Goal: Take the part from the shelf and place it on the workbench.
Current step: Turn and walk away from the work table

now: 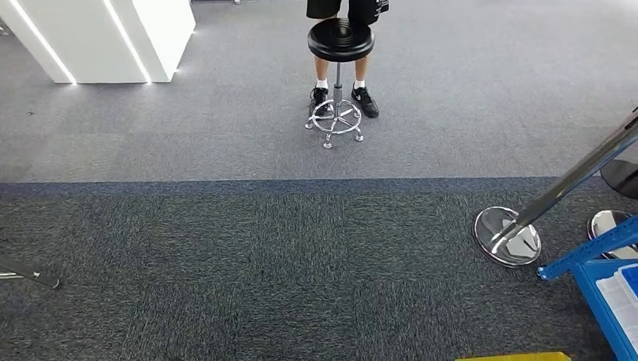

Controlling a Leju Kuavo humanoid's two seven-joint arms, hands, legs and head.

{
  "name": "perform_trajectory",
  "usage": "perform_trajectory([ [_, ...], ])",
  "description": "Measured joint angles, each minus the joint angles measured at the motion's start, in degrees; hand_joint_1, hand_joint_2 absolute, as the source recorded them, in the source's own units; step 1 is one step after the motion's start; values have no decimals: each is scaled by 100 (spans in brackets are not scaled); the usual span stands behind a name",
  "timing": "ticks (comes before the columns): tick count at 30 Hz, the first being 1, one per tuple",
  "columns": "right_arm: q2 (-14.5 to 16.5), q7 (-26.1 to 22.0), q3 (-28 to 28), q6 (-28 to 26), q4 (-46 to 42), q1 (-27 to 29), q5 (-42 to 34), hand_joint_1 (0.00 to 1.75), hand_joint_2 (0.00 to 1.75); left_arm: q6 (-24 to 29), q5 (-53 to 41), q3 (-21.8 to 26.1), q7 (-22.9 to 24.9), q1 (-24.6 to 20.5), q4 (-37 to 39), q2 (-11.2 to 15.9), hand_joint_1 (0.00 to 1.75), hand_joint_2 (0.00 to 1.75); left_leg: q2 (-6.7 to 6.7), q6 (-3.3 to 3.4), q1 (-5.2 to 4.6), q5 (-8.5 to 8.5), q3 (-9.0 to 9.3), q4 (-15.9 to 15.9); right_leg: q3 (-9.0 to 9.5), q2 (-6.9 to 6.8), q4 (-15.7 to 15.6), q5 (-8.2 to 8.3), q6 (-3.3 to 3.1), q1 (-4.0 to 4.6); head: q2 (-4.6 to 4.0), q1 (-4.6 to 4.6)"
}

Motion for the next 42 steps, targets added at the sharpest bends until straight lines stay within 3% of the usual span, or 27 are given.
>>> perform_trajectory([
  [1,-8,-3,-1,0,5,11,3,0,0,4,0,1,3,-5,1,2,0,0,65,15,7,16,20,-41,-12,59,-10,11,40,-11,0,1],
  [3,-22,-7,-3,1,25,33,7,0,0,8,0,2,7,-10,7,2,0,0,207,70,27,73,84,-157,-64,-80,94,-65,98,-3,0,12],
  [4,-31,-9,-3,2,35,30,9,0,0,8,0,2,7,-5,11,1,0,0,281,96,38,99,110,-212,-157,-234,293,-192,121,2,0,21],
  [6,-44,-10,-2,0,55,8,11,0,0,7,1,2,7,6,17,0,0,0,431,118,22,102,127,-236,-501,-531,983,-548,161,-22,0,39],
  [8,-55,-10,-2,-1,63,-2,11,0,0,6,2,2,7,13,24,0,0,0,582,109,17,74,133,-224,-762,-622,1486,-684,201,-60,0,41],
  [9,-61,-10,-2,-1,68,4,11,0,0,6,2,2,8,11,27,0,0,0,648,97,18,55,146,-218,-740,-647,1439,-591,216,-79,0,40],
  [11,-78,-11,-3,-2,80,18,11,0,0,5,3,2,9,8,35,0,0,0,763,54,22,7,200,-208,-377,-777,744,-214,227,-106,0,42],
  [13,-91,-14,-3,-2,91,10,17,0,0,4,8,2,9,3,43,5,0,0,859,-20,-1,-49,245,-196,-35,-980,101,8,171,-82,-1,39],
  [14,-93,-18,-3,-2,95,2,22,0,0,1,15,2,9,-4,45,9,0,0,905,-60,-10,-75,262,-190,25,-1034,-24,20,132,-60,-1,36],
  [16,-99,-25,-4,-1,99,-3,45,0,0,-8,30,2,10,-27,48,14,0,0,994,-132,-7,-110,309,-194,17,-961,-32,4,51,-33,0,34],
  [18,-102,-30,-6,0,103,7,66,0,0,-14,39,2,11,-50,53,13,0,0,901,-190,22,-217,308,-79,36,-853,-63,14,-20,-45,0,27],
  [20,-103,-34,-6,0,108,1,72,0,0,-13,43,2,11,-48,58,15,0,0,628,-220,43,-523,67,451,53,-750,-83,21,-86,-51,0,8],
  [22,-104,-45,-6,2,114,-12,78,0,0,-13,48,2,12,-34,62,20,0,0,480,-218,40,-845,-362,1258,56,-626,-76,9,-130,-24,0,-3],
  [23,-107,-52,-7,2,116,-13,82,0,0,-15,50,2,12,-27,65,21,0,0,463,-208,39,-875,-518,1511,64,-552,-68,0,-145,-8,0,-4],
  [24,-110,-61,-7,2,121,-12,87,0,0,-16,51,2,12,-22,68,22,0,0,456,-188,37,-776,-577,1544,77,-475,-59,-12,-155,8,0,-4],
  [26,-114,-74,-8,2,136,-9,95,0,0,-20,53,3,11,-15,74,26,0,0,381,-119,21,-315,-401,980,113,-328,-43,-40,-159,28,0,-3],
  [28,-112,-82,-8,0,162,-17,101,0,0,-28,57,4,9,-14,79,45,0,0,168,-16,-11,1,-136,256,128,-201,-33,-72,-123,31,0,2],
  [30,-113,-88,-9,0,184,-16,103,0,0,-35,64,5,3,-27,82,64,0,0,75,63,-46,20,-14,-84,118,-101,-30,-52,-46,8,-1,3],
  [31,-121,-92,-11,-1,189,-9,104,0,0,-36,67,5,1,-36,83,66,0,0,126,88,-56,14,21,-155,120,-69,-23,-20,-7,-3,-1,-1],
  [32,-130,-93,-15,-1,192,2,105,0,0,-36,68,6,1,-40,84,64,0,0,178,117,-52,28,78,-216,121,-78,-1,-4,20,-11,-1,1],
  [34,-143,-95,-24,-1,203,5,107,0,0,-37,68,10,1,-31,87,61,0,0,289,161,-34,51,203,-304,37,-270,214,-120,61,-4,-1,16],
  [36,-152,-95,-28,-1,214,-19,107,0,0,-38,68,14,1,-17,92,59,0,0,413,171,-36,24,286,-331,-293,-514,797,-422,127,-19,-1,31],
  [38,-166,-96,-33,-2,219,-25,107,0,0,-36,68,16,2,-4,94,59,0,0,534,154,-42,-48,349,-331,-692,-600,1398,-609,189,-58,-1,31],
  [39,-172,-96,-36,-2,223,-12,108,0,0,-34,68,18,2,3,95,59,0,0,590,137,-40,-96,396,-331,-782,-620,1464,-552,206,-79,-1,31],
  [40,-177,-96,-38,-2,228,5,111,0,0,-33,68,20,3,8,95,59,0,0,644,115,-36,-151,460,-330,-754,-645,1300,-384,223,-100,0,32],
  [42,-185,-96,-41,-3,238,34,120,0,0,-31,68,24,3,21,99,59,0,0,757,61,-30,-281,619,-330,-491,-797,578,64,221,-115,-1,34],
])
